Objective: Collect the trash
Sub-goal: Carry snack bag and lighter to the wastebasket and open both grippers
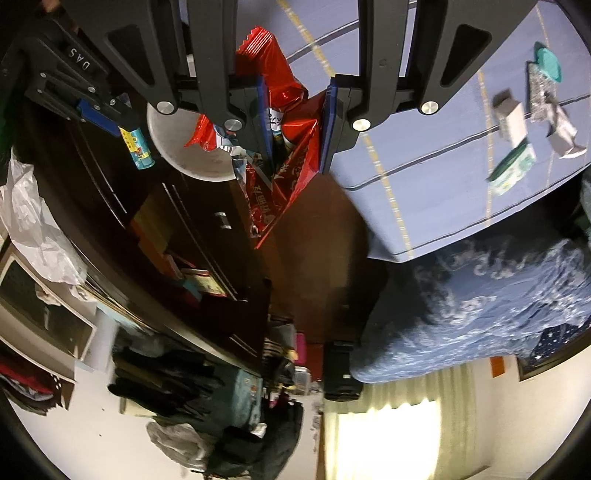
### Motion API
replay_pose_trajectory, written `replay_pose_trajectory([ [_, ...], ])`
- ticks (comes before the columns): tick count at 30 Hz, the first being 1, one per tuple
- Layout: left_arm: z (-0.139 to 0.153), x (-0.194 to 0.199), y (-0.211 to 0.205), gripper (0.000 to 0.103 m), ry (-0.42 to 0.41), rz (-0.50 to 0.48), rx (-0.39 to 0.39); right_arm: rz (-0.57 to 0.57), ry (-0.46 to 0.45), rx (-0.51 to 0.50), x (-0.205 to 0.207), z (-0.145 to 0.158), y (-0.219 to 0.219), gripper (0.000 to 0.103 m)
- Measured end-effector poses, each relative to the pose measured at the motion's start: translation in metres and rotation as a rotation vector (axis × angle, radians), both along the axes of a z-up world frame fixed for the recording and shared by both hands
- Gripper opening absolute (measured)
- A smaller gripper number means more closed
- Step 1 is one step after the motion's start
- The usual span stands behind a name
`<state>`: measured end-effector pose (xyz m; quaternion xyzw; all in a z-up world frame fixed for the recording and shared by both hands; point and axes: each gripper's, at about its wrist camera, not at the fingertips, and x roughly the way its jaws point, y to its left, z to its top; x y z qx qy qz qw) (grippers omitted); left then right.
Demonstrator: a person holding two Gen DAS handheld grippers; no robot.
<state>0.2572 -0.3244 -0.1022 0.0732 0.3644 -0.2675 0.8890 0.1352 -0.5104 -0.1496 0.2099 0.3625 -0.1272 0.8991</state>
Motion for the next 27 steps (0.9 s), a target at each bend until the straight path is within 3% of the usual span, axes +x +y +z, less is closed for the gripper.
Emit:
replay_pose_trajectory([
  [13, -0.019, 0.005, -0.048, 0.023, 0.039, -0.077, 0.015, -0.056, 0.054, -0.026, 0.003, -0.013, -0.023, 0.023],
  [27, -0.041, 0.009, -0.070, 0.023, 0.061, -0.109, 0.061, -0.074, 0.101, -0.039, 0.019, -0.029, -0.031, 0.023],
])
